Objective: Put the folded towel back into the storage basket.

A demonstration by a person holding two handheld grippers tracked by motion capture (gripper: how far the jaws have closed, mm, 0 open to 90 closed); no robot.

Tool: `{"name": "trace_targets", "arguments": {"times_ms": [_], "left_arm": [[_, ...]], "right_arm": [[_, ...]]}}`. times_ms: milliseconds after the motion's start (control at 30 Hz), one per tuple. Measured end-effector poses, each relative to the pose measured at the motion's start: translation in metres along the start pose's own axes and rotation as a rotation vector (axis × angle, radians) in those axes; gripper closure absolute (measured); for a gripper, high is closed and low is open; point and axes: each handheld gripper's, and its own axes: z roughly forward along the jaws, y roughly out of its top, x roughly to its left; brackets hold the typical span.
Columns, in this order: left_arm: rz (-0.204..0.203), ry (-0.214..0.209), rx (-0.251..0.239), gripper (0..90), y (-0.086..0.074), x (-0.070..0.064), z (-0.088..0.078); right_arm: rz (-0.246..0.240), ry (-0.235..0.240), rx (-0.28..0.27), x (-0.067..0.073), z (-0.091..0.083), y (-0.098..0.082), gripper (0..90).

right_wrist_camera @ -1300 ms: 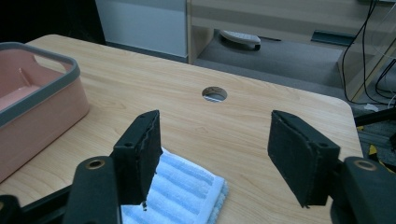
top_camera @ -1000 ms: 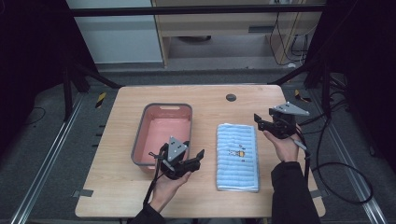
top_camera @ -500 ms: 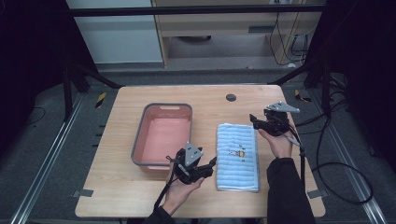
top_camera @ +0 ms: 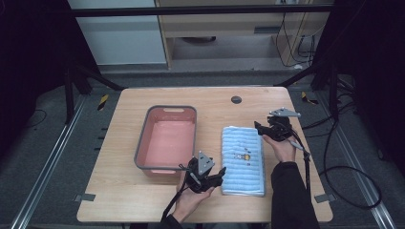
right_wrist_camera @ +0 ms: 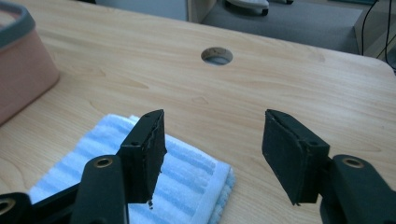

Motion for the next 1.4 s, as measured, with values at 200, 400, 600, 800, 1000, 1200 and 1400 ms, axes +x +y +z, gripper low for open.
{"name": "trace_targets", "arguments": {"times_ms": [200, 400, 600, 800, 1000, 1200, 1400], "left_arm": [[0.005, 0.002, 0.03, 42.4, -0.008, -0.004, 0.01], [0.0, -0.009, 0.064, 45.0, -0.015, -0.006, 0.02], [-0.004, -0.018, 0.09, 47.2, -0.021, -0.007, 0.027], [0.0, -0.033, 0.107, 50.5, -0.023, -0.01, 0.03], [-0.002, -0.043, 0.123, 53.4, -0.025, -0.012, 0.034], [-0.01, -0.052, 0.133, 56.2, -0.027, -0.012, 0.036], [-0.017, -0.055, 0.15, 60.0, -0.028, -0.013, 0.038]], "right_arm": [[0.002, -0.003, 0.038, -0.001, 0.009, -0.008, 42.6], [-0.022, -0.007, 0.083, 0.0, 0.018, -0.016, 43.9], [-0.023, 0.006, 0.101, 0.001, 0.025, -0.021, 46.8], [-0.004, 0.016, 0.134, -0.002, 0.03, -0.031, 47.1], [0.004, 0.023, 0.168, -0.003, 0.037, -0.038, 47.9], [-0.019, 0.027, 0.201, 0.0, 0.043, -0.042, 49.2], [-0.015, 0.035, 0.213, -0.001, 0.044, -0.045, 50.7]]}}
